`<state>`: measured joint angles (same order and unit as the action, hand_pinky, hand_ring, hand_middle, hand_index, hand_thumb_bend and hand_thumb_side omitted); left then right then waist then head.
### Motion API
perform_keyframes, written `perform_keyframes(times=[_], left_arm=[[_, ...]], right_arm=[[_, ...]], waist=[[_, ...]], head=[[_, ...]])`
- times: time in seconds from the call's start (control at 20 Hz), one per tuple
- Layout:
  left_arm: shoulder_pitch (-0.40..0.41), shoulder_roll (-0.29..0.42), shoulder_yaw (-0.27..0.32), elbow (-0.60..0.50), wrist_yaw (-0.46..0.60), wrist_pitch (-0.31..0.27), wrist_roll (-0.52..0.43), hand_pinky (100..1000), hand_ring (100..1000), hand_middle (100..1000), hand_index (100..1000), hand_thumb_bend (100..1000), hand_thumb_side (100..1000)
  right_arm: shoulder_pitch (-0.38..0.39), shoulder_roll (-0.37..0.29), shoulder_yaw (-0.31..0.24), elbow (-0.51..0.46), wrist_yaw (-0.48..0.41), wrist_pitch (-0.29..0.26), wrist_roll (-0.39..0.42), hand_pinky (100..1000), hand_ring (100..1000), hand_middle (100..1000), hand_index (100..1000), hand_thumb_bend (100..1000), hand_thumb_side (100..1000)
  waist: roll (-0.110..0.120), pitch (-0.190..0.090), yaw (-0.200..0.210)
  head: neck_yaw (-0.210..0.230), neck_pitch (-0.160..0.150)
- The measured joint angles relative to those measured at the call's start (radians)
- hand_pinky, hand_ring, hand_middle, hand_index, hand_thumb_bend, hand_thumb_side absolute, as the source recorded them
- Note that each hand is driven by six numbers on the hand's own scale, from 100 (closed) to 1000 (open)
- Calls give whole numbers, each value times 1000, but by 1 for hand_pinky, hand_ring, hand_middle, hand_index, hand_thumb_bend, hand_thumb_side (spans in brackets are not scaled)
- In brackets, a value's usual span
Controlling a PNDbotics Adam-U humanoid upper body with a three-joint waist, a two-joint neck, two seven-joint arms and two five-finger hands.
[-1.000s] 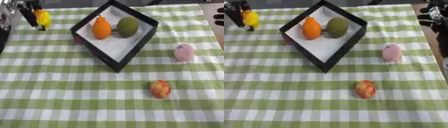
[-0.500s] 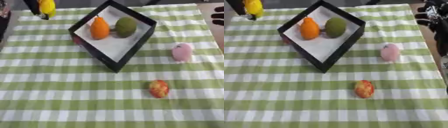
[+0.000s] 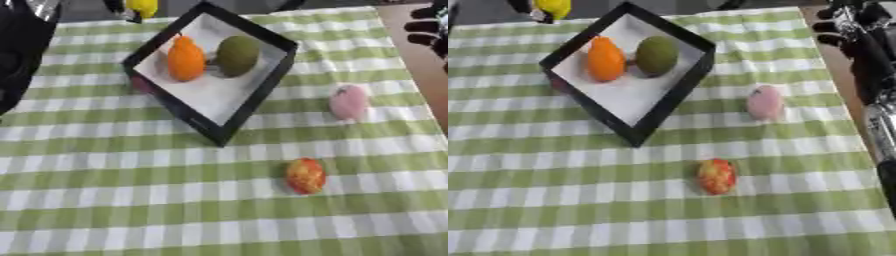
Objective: Pick up objects on the table and place them in the box.
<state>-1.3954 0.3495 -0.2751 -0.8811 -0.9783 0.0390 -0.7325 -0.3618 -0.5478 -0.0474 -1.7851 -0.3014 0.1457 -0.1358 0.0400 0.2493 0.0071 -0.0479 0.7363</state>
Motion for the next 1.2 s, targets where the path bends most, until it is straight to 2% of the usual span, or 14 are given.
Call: perform_keyframes(times=[0.25, 0.65, 0.7, 0.75, 1.2], left_arm=[[-7, -26, -1, 7, -9, -12, -3, 707, 658, 590, 658, 507, 100], [-17, -114, -12, 49, -8, -21, -13, 705, 657, 590, 658, 500, 100], [-15, -119, -12, 55, -8, -22, -14, 704, 650, 590, 658, 500, 100], [-12, -123, -12, 62, -8, -22, -14, 704, 654, 586, 653, 496, 100], [41, -157, -11, 139, 14, -27, 30, 709, 652, 593, 658, 497, 100]], right_arm=[[-7, 0, 5, 0, -2, 1, 1, 798, 744, 686, 896, 100, 590], [-17, 2, 6, 6, -3, 6, 1, 798, 743, 686, 896, 100, 594], [-17, 2, 6, 6, -3, 6, 0, 798, 743, 686, 896, 100, 617], [-17, 2, 6, 6, -3, 7, 0, 798, 743, 686, 896, 100, 596], [-26, 11, 6, 6, -4, 12, -3, 797, 743, 686, 896, 100, 603]], waist=[[0, 0, -9], [0, -1, -30], [0, -1, -32], [0, -1, -33], [0, -1, -43]], head=[[2, -4], [8, -26], [8, -26], [9, -26], [10, -26]])
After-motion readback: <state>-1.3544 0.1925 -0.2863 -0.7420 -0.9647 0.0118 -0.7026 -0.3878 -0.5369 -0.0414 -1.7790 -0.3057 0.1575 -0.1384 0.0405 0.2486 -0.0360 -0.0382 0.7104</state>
